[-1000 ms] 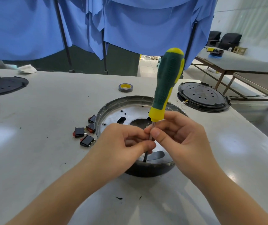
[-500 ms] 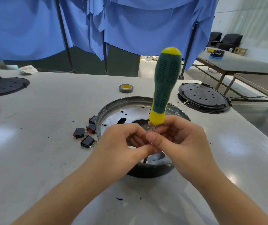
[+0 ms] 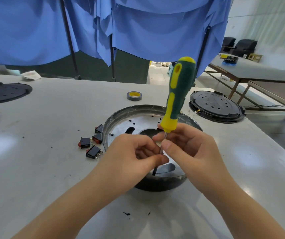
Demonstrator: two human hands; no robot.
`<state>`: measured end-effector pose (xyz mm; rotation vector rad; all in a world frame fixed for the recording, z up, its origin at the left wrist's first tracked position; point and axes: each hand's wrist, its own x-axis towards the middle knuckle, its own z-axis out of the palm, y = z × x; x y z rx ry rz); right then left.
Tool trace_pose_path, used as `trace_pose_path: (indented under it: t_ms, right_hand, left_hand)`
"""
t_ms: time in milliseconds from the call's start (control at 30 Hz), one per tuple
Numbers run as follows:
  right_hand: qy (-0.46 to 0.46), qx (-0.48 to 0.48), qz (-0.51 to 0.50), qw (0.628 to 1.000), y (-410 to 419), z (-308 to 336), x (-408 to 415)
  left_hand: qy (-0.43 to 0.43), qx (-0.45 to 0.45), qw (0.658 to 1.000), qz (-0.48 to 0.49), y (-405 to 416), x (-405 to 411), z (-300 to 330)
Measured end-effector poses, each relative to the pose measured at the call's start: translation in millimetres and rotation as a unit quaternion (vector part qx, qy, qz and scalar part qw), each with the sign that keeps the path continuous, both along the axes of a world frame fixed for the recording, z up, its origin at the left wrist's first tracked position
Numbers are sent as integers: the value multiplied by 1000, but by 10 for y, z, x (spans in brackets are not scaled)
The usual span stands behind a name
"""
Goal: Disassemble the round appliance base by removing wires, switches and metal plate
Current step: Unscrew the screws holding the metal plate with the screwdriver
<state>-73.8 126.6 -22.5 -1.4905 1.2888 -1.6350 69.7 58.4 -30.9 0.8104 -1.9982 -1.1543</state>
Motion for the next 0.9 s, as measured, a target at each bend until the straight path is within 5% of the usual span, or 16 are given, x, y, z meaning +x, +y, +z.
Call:
trace_pose_path:
  t_ms: [433,767,900]
  right_hand:
    - [-12,-70,3,997,-180,385,13]
    - [23,73,200,977,-282,619,-219]
    - [96,98,184,973,-374,751,-239]
  left_hand:
    - [-20,-25,999,-2,-32,26,-28]
    - [45,-4,998,-44,6,51,-9]
    - [72,8,997,-35,1,47,-6]
